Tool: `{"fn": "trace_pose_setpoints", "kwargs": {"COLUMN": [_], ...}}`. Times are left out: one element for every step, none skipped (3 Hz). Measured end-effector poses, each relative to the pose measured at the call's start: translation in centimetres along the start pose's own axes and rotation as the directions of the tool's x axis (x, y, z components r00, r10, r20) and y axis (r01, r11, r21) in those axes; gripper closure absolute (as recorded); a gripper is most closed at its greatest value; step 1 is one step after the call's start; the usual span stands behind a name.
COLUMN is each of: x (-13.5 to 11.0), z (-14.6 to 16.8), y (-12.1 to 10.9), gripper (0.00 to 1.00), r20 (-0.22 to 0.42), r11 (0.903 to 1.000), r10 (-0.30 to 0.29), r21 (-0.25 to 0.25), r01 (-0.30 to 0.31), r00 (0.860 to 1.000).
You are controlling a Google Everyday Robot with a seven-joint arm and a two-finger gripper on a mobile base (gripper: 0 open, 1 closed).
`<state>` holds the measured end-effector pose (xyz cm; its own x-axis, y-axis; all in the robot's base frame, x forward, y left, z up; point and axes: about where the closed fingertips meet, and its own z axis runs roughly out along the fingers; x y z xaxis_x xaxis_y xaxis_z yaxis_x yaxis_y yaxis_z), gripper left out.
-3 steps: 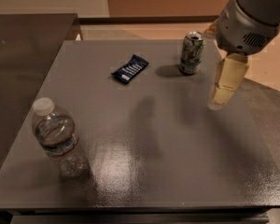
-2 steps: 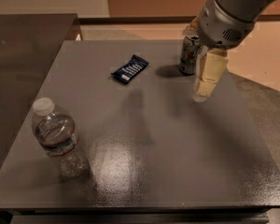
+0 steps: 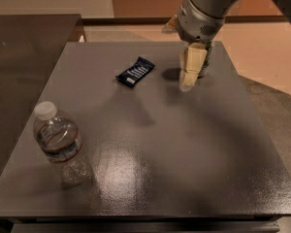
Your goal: Move rxbar blueberry near water bottle
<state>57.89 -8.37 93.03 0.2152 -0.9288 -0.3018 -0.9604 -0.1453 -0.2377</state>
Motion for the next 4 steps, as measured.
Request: {"fn": "trace_pose_setpoints", "kwargs": {"x": [-0.9,-2.2,-3.8,-4.7], "z": [2.6,4.1,5.6,7.6], "y": [-2.9,-4.9,-6.2,-7.4], "gripper": [0.0,0.0,0.0,0.0], "r20": [0.022,0.04,0.032,-0.026], "r11": [0.9933,0.9768,0.9544,0.9356], "r10": [-0.113,-0.211,-0.295,-0.348], "r21": [-0.022,-0.026,-0.037,-0.073], "r01": [0.114,0.212,0.296,0.345], "r00": [0.993,0.977,0.955,0.937]}}
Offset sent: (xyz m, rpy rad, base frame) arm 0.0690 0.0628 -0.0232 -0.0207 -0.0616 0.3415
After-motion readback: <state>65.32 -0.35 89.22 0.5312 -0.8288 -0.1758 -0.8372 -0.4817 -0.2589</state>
